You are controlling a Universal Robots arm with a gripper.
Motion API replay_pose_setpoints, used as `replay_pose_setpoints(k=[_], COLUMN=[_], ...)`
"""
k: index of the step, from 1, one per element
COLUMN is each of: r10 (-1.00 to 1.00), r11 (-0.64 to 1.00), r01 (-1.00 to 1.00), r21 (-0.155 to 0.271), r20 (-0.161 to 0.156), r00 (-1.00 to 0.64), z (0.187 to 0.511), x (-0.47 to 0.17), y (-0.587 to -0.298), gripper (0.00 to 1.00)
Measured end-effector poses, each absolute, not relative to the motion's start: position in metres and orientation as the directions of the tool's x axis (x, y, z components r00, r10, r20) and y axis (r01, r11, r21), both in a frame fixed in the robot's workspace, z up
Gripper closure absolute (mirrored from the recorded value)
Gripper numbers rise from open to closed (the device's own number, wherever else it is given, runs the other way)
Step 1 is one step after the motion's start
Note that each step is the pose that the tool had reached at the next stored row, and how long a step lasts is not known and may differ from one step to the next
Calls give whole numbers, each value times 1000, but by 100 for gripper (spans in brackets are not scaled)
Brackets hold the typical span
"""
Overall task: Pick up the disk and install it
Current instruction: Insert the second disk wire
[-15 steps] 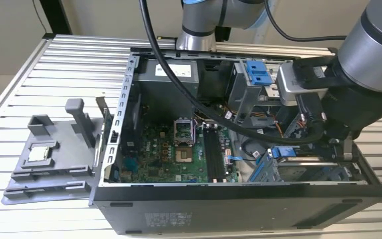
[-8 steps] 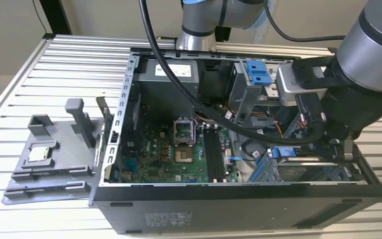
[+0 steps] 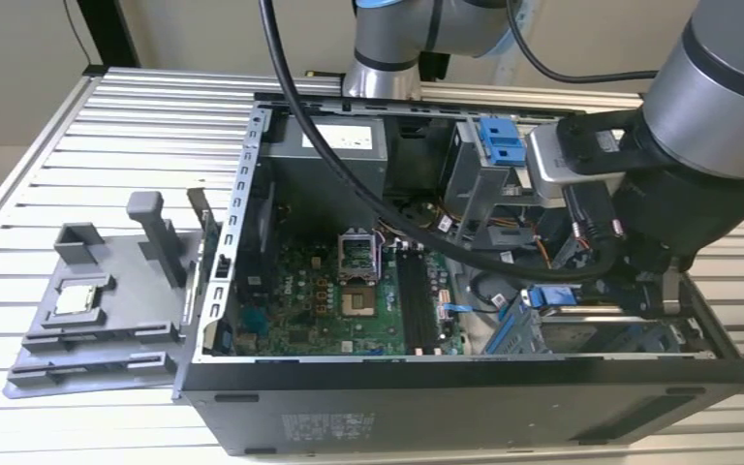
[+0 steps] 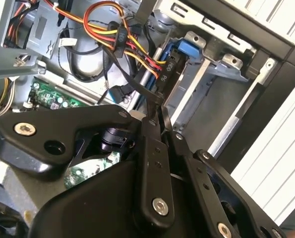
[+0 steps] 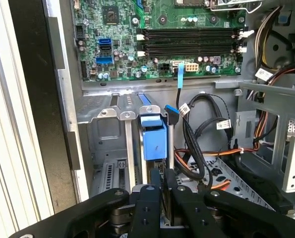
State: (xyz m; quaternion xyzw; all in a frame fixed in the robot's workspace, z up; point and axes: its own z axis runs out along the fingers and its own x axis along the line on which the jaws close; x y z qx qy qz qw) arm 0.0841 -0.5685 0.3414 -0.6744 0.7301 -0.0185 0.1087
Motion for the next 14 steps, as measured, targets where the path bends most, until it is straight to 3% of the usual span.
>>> replay_pose_setpoints(k=[4, 9, 14], r10=[-988, -985, -986], r11=[90, 95, 94], r01=[-980, -976, -971], r21=[-180, -198, -222], r20=[-137, -162, -158], r00=[-66, -63, -59], z=[341, 341, 341], x=[83, 83, 83], y=[-568, -568, -568], gripper=[100, 100, 100])
